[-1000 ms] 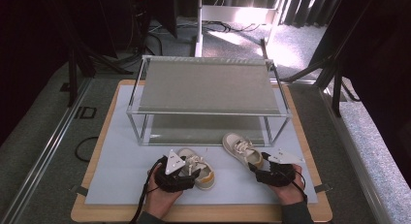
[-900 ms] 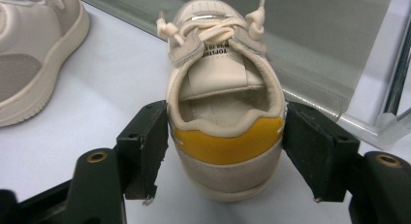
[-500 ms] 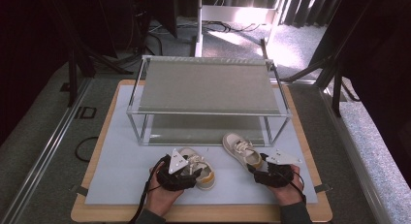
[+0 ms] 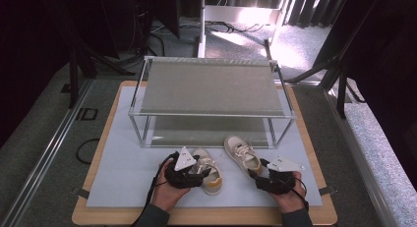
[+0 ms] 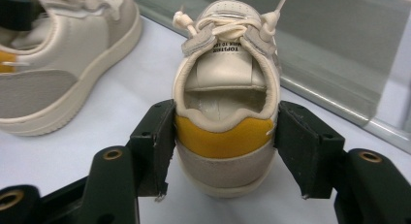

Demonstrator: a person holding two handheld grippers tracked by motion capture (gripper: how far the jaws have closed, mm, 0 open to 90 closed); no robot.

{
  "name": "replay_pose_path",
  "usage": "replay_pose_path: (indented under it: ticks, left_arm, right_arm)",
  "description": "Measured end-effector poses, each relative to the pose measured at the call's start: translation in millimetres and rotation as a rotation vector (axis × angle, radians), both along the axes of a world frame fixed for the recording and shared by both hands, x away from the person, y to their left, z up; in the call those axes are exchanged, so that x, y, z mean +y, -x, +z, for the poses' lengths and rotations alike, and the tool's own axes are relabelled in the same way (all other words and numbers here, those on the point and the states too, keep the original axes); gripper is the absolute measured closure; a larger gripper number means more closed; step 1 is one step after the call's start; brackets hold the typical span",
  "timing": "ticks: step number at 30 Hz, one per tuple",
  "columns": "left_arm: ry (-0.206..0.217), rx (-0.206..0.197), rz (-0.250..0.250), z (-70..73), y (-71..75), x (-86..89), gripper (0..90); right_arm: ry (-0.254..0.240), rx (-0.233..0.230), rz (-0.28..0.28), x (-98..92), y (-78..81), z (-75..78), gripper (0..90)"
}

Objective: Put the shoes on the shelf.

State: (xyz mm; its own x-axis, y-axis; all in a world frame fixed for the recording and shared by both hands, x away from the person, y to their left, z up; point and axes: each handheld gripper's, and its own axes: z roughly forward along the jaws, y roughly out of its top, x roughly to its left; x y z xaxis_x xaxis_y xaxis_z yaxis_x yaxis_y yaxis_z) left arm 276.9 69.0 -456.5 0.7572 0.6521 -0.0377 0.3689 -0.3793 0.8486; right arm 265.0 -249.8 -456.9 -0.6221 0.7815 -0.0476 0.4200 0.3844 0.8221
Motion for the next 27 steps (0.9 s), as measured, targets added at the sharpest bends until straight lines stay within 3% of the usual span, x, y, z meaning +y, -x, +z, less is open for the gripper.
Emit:
replay_pose_path:
  ticks: [6, 12, 23, 26, 27]
  left_arm:
    - [0.0, -0.006, 0.001, -0.7, 0.6, 0.2, 38.5]
    - [0.005, -0.001, -0.009, -0.7, -0.7, 0.8, 39.0]
    - [-0.004, -0.012, -0.046, 1.8, 0.4, 4.9, 42.2]
    - [0.0, -0.01, -0.044, 2.5, -0.2, 6.0, 41.8]
    - [0.0, -0.01, -0.044, 2.5, -0.2, 6.0, 41.7]
  right_arm:
    - [-0.01, 0.014, 0.022, 16.0, 15.6, -0.1, 40.7]
    - [-0.038, 0.027, 0.045, 32.8, 19.8, -1.8, 40.2]
    - [-0.049, 0.037, 0.008, 48.3, 27.8, -2.1, 39.6]
    - [-0.098, 0.071, 0.106, 48.0, 31.6, 1.0, 42.8]
    - [-0.098, 0.071, 0.106, 48.0, 31.6, 1.0, 42.8]
